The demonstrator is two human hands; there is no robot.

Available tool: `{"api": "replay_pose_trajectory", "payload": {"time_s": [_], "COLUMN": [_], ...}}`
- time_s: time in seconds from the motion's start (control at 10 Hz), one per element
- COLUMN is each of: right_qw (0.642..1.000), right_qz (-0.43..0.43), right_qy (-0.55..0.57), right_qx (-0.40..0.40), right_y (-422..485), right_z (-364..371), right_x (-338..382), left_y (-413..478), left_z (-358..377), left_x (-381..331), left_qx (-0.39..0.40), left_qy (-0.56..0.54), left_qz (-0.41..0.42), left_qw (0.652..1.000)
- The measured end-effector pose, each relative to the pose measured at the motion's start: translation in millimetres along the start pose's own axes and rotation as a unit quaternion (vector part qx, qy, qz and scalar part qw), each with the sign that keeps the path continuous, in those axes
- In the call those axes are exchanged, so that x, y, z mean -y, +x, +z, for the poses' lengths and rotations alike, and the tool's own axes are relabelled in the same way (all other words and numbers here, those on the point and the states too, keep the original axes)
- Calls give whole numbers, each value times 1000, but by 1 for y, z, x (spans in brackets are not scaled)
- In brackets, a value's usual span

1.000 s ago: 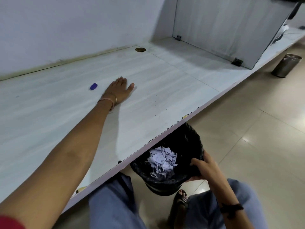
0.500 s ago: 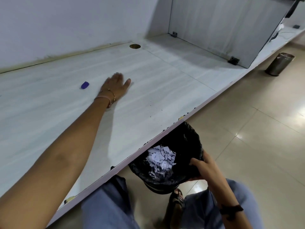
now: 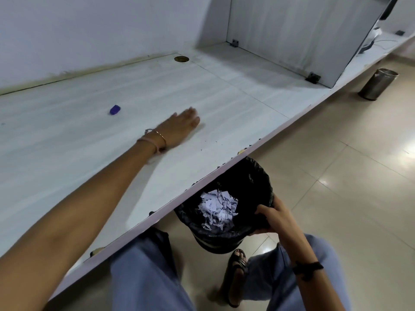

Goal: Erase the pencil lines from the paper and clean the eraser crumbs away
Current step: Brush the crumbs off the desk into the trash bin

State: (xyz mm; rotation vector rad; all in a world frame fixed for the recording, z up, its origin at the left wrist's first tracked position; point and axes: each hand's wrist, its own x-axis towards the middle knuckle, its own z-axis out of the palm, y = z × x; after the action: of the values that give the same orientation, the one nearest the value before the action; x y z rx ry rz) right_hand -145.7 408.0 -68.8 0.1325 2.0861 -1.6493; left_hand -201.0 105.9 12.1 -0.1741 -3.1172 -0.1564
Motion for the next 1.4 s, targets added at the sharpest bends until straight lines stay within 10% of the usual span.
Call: {"api": "replay_pose_trajectory", "payload": {"time_s": [0.2, 0.4, 0.6, 0.8, 1.0, 1.2, 1.4], "right_qw": [1000, 1000, 1000, 1000, 1000, 1000, 1000], "right_qz": [-4, -1, -8, 0, -16, -3, -11], "right_qy": [10, 17, 7, 13, 2, 17, 6], "right_qx": [-3, 6, 8, 9, 8, 4, 2], "right_y": [-3, -6, -4, -5, -8, -11, -10], "right_z": [-1, -6, -2, -5, 1, -6, -3], "right_x": [0, -3, -7, -8, -8, -10, -10], "left_y": [-25, -19, -57, -44, -71, -61, -85], "left_z": [16, 13, 30, 28, 40, 33, 38], "left_x": [-68, -40, -95, -49, -121, -51, -114], "left_qx": [120, 29, 145, 60, 102, 41, 112], "left_qy": [-158, -25, -226, -18, -103, -23, -83], "left_qz": [197, 61, 230, -58, 202, -75, 161], "left_qw": [960, 997, 935, 996, 969, 996, 977]}}
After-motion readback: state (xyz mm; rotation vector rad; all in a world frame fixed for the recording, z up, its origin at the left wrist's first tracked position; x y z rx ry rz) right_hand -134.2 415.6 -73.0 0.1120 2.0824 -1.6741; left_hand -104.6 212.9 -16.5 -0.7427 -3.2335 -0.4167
